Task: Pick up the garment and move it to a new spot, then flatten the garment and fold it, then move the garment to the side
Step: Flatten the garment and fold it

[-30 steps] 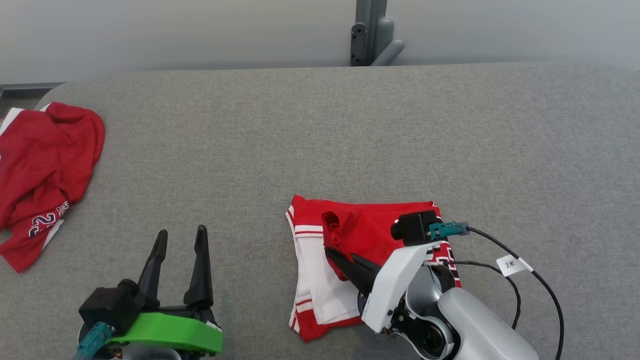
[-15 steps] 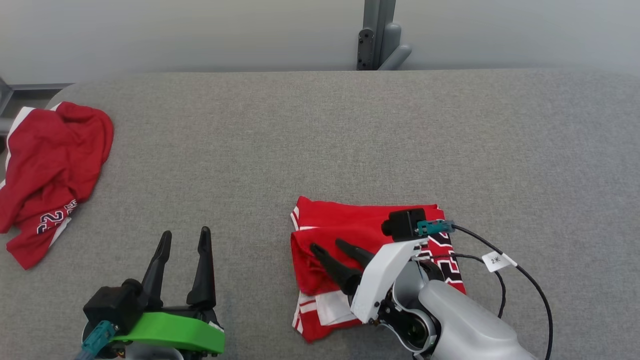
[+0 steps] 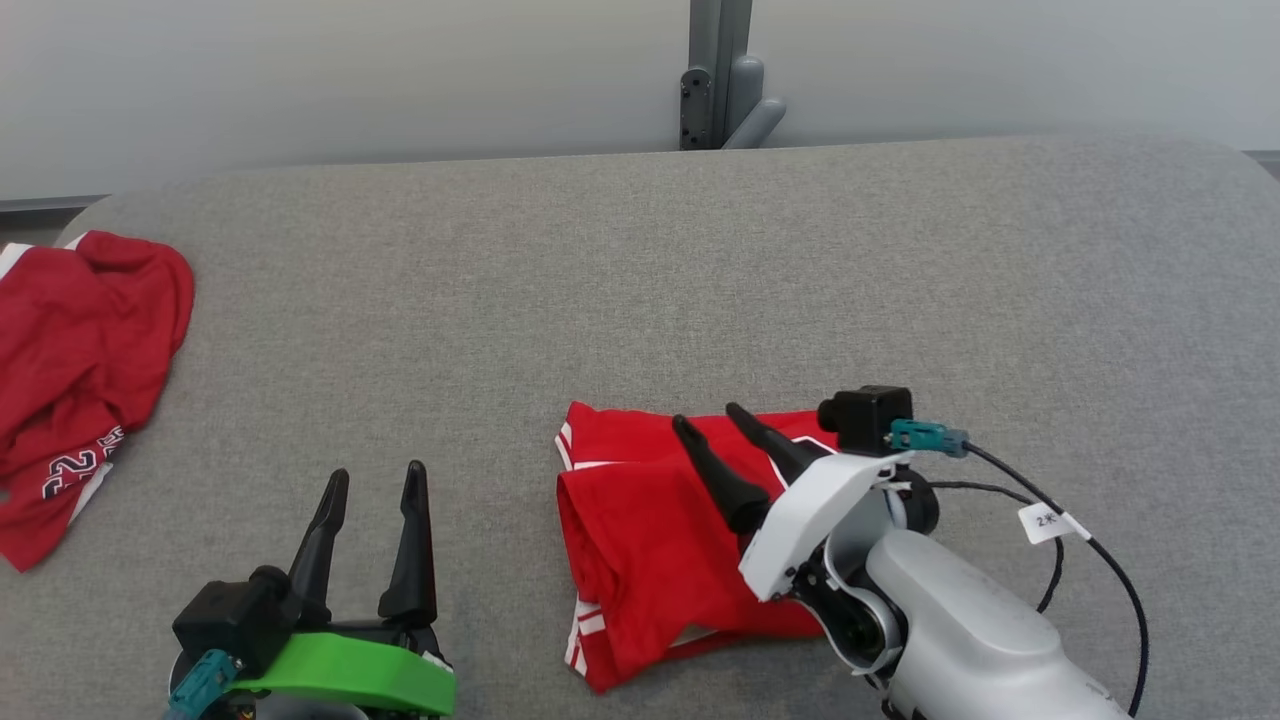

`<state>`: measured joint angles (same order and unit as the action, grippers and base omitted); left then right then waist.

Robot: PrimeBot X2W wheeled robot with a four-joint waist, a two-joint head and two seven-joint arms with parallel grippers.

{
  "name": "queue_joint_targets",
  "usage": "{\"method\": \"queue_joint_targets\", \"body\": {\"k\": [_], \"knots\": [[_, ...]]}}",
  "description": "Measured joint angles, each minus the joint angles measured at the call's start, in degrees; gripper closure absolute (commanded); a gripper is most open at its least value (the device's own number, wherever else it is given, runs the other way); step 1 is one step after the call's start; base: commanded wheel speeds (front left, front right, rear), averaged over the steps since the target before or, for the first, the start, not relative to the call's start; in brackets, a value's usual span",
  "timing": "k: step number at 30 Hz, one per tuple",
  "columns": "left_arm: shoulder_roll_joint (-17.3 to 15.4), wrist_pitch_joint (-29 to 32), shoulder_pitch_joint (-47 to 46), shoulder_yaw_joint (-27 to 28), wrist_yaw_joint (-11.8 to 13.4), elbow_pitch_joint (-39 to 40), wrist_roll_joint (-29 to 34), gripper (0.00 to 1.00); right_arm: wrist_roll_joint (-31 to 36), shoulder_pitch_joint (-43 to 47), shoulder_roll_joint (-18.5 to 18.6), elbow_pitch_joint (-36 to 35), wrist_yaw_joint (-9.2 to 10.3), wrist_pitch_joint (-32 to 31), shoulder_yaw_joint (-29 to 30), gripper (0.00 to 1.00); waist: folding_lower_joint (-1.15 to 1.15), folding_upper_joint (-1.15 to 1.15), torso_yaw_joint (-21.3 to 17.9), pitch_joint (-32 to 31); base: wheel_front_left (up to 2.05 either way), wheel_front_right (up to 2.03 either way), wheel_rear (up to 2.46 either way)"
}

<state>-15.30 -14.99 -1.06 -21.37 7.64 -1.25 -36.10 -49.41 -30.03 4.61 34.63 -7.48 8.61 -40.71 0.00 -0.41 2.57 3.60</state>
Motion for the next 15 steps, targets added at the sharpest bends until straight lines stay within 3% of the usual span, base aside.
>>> {"method": "queue_joint_targets", "body": {"k": [9, 15], "knots": [[-0.1, 0.0, 0.2, -0.2, 0.1, 0.3, 0.0, 0.00, 5.2, 2.1, 2.3, -1.6, 0.00, 3.4, 7.1, 0.00, 0.00, 0.00, -1.3, 0.2, 0.00, 0.00, 0.00], [-0.1, 0.1, 0.5, -0.6, 0.5, 0.8, 0.0, 0.00, 12.7, 4.8, 3.4, -4.9, 0.00, 5.2, 10.3, 0.00, 0.00, 0.00, -1.7, 0.4, 0.00, 0.00, 0.00]]}}
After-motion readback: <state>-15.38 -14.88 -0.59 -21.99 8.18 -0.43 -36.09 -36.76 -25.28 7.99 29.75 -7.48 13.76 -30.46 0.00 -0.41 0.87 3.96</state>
